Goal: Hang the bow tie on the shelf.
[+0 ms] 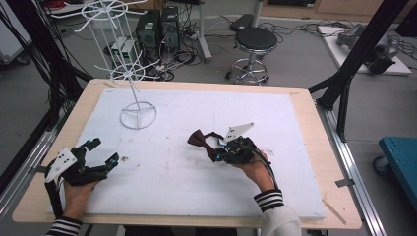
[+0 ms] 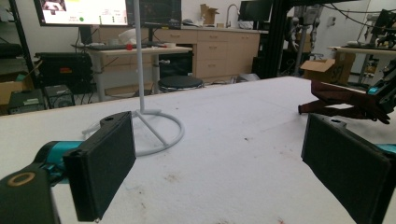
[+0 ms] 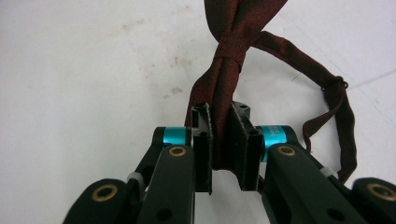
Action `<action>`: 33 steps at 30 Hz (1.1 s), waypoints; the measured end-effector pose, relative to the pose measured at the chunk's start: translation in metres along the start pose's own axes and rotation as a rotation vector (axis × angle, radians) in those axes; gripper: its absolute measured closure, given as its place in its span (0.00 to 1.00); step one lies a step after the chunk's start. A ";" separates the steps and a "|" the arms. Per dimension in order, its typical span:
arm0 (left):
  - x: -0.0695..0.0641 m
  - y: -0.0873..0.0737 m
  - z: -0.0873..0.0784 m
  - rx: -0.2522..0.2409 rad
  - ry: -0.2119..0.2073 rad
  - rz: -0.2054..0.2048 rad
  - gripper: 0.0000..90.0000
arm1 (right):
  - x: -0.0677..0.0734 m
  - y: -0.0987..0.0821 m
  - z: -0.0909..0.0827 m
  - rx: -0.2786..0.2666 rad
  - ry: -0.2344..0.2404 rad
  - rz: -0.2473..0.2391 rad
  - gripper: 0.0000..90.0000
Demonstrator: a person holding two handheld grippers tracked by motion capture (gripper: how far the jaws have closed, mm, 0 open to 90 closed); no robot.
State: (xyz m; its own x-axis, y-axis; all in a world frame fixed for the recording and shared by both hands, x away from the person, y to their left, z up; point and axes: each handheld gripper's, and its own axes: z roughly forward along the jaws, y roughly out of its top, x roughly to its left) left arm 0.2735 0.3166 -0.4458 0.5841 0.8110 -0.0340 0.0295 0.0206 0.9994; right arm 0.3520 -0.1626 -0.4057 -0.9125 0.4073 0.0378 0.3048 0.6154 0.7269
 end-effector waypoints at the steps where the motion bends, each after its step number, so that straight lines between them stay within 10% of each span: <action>1: 0.001 0.002 0.001 0.003 -0.007 0.004 0.11 | 0.000 0.001 0.001 -0.006 0.008 -0.002 0.90; 33: -0.014 0.076 0.046 0.180 -0.378 0.072 0.09 | 0.013 0.024 0.003 -0.269 0.203 -0.076 0.89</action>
State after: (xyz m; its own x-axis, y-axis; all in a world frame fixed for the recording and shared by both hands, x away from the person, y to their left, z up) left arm 0.3052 0.2800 -0.3702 0.8451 0.5346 0.0002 0.0994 -0.1574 0.9825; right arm 0.3487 -0.1405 -0.3901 -0.9738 0.2076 0.0926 0.1755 0.4276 0.8868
